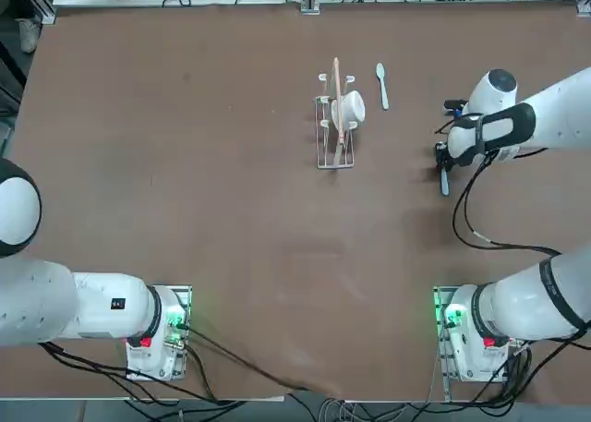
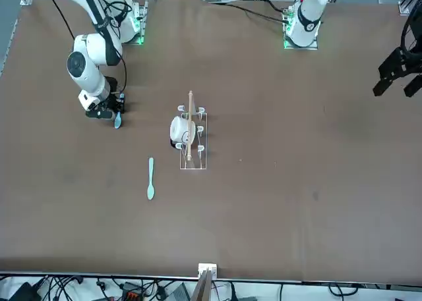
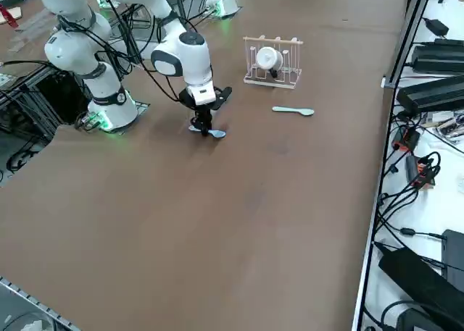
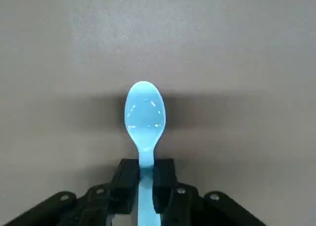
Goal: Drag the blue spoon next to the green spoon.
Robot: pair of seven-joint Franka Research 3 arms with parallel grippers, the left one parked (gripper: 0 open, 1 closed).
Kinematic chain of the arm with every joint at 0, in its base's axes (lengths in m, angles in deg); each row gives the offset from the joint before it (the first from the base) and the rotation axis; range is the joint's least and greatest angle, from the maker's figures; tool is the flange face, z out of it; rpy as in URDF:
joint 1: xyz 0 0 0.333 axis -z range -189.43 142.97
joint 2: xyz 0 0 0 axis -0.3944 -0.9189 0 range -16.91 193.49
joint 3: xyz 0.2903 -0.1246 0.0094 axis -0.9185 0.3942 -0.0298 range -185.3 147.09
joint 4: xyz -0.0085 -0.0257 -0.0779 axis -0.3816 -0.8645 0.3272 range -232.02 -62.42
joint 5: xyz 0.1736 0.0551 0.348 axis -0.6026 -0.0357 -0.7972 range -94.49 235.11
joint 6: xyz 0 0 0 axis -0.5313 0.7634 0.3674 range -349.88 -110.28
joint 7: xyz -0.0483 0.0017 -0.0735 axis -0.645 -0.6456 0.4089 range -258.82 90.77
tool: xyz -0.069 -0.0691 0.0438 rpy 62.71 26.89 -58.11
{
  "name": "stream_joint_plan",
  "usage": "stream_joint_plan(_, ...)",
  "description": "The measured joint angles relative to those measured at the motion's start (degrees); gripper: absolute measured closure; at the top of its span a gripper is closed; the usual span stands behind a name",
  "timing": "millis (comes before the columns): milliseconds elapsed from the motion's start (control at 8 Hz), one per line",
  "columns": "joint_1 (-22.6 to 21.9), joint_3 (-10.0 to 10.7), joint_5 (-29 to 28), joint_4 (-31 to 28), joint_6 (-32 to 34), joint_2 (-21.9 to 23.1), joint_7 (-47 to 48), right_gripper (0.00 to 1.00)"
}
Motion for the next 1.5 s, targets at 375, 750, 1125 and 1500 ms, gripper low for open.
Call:
stream_joint_plan(375, 0.0, 0.0, 0.0, 0.1, 0.0, 0.0, 0.0, 0.85)
stream_joint_plan(750, -0.5, -0.1, 0.0, 2.3, -0.3, -0.6, 0.0, 0.85)
stream_joint_plan(1125, -1.6, -0.2, 0.0, 7.9, 0.0, -0.8, 0.0, 0.85)
stream_joint_plan(1500, -1.7, -0.2, 0.1, 21.8, 9.7, -5.3, 0.0, 0.85)
